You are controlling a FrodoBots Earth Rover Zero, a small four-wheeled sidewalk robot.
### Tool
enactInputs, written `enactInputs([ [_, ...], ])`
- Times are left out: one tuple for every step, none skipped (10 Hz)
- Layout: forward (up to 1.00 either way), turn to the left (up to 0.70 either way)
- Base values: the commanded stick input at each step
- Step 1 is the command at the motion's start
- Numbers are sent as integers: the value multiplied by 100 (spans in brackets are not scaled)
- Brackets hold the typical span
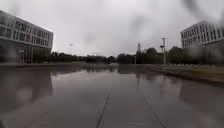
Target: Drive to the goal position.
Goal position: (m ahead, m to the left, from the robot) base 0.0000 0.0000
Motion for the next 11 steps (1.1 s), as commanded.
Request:
enactInputs([
  [70, 0],
  [70, 0],
  [70, 0],
  [70, 0],
  [70, 0],
  [70, 0],
  [70, 0],
  [70, 0],
  [70, 0],
  [54, 0],
  [45, 0],
])
